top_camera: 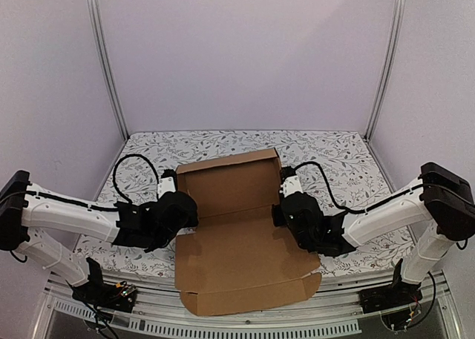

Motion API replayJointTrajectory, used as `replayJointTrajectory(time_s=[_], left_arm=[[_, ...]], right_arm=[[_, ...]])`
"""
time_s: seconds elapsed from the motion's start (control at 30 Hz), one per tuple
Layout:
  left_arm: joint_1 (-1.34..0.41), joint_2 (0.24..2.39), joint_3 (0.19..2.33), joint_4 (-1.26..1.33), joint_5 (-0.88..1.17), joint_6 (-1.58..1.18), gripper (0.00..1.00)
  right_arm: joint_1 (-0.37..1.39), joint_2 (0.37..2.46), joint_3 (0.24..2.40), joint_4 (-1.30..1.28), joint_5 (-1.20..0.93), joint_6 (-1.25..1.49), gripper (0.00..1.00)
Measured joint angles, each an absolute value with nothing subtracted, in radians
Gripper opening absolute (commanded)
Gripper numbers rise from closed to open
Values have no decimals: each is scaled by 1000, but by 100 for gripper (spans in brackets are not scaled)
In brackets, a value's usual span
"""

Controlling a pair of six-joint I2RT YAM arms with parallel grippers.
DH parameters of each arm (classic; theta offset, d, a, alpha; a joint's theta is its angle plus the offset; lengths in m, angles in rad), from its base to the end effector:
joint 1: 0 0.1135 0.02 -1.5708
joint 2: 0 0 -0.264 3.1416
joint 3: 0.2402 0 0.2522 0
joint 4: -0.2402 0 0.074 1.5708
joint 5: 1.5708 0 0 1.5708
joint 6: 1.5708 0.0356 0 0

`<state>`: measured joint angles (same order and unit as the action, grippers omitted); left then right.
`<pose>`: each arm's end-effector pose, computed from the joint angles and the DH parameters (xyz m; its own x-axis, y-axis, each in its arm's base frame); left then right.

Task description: Fold the paper box

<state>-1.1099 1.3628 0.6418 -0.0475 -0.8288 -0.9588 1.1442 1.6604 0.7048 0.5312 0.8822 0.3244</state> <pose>0.1390 -0.2208 0.1870 -0.4801 -0.2769 -0.8324 -0.0407 0.9549 -0.2941 0.1583 0.2818 0.1712 -0.2531 -0.0673 -0.9651 -0.2180 0.9759 -0.0109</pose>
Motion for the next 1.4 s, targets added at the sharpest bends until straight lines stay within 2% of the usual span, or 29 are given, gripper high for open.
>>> replayJointTrajectory(time_s=[0.1, 0.27, 0.5, 0.57, 0.6, 0.67, 0.7, 1.4], left_arm=[[-1110, 1363, 642, -48, -832, -963, 0], [-1110, 1364, 643, -49, -823, -964, 0], [-1110, 1368, 643, -49, -820, -970, 0], [-1110, 1369, 643, -50, -820, -970, 0], [-1110, 1369, 643, -50, -820, -970, 0], [-1110, 1369, 643, -51, -820, -971, 0], [-1110, 1369, 643, -51, -820, -971, 0], [-1110, 1387, 686, -88, -825, -986, 0]], right_arm=[[1144, 1669, 717, 529, 890, 319, 26], [1145, 1670, 749, 531, 896, 313, 31], [1145, 1670, 799, 543, 917, 260, 28], [1145, 1670, 802, 548, 926, 245, 25], [1145, 1670, 804, 547, 931, 238, 20], [1145, 1670, 809, 548, 939, 223, 2], [1145, 1670, 811, 550, 942, 212, 0], [1179, 1715, 858, 564, 1124, 154, 0]])
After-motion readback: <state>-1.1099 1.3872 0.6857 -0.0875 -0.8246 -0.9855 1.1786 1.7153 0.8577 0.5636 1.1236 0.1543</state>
